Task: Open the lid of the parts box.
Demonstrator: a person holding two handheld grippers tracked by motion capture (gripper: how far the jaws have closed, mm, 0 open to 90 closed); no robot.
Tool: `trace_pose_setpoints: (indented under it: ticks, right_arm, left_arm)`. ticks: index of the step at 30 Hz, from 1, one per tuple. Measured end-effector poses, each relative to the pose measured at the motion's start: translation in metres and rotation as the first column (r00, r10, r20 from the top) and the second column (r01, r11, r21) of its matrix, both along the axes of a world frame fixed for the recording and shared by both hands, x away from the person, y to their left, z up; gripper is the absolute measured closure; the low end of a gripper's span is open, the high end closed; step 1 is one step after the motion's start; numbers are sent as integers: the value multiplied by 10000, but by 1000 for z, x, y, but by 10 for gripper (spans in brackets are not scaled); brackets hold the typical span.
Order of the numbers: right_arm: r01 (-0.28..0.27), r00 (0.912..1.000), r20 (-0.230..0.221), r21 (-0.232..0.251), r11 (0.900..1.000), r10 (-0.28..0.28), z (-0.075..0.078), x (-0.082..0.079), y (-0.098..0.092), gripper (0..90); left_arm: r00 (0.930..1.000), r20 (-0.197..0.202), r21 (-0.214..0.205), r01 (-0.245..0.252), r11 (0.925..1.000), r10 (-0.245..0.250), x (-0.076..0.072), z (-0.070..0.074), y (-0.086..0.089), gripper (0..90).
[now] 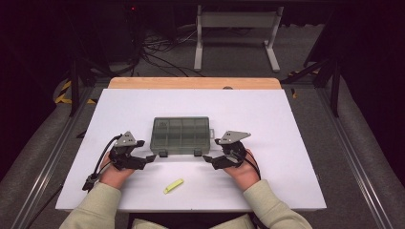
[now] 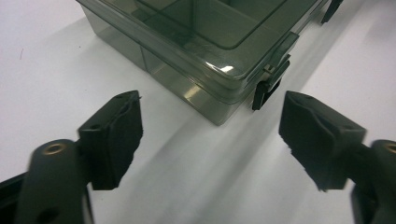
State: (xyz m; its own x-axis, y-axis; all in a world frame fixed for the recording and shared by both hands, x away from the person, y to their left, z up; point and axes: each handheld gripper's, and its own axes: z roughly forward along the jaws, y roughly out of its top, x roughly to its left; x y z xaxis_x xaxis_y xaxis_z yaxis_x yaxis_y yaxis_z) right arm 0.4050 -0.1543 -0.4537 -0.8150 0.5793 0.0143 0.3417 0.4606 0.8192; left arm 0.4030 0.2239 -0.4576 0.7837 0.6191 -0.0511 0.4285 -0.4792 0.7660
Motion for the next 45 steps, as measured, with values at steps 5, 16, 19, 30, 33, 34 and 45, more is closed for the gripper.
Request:
trace_pose_setpoints:
  ticks: [5, 16, 19, 30, 33, 34, 45]
  right_arm:
    - [-91, 9998, 161, -144, 9999, 93, 2, -1, 0, 369]
    - [-64, 9998, 212, -244, 9997, 69, 3, -1, -1, 584]
    - [-23, 9998, 217, -282, 9996, 29, 4, -2, 0, 609]
    - [68, 9998, 200, -288, 9996, -62, 4, -3, 0, 663]
    - [109, 9997, 205, -280, 9995, -104, 4, -3, 1, 664]
    - [126, 9997, 198, -279, 9995, -120, 4, -4, 1, 664]
    - [14, 10000, 36, -116, 9999, -14, 7, -2, -2, 705]
  left_arm:
    - [10000, -56, -65, 34, 10000, -35, -1, 1, 0, 394]
    - [9995, -155, 27, 269, 9996, -269, -1, 2, 1, 617]
    - [9994, -108, -9, 339, 9994, -339, -1, 2, 2, 662]
    - [9992, -31, -147, 394, 9991, -394, -2, 4, 2, 712]
    - [9992, -46, -154, 389, 9991, -389, -2, 4, 2, 713]
    - [9992, -45, -150, 386, 9991, -387, -2, 4, 2, 713]
    - [9992, -94, -576, 376, 9976, -382, -3, 8, 6, 772]
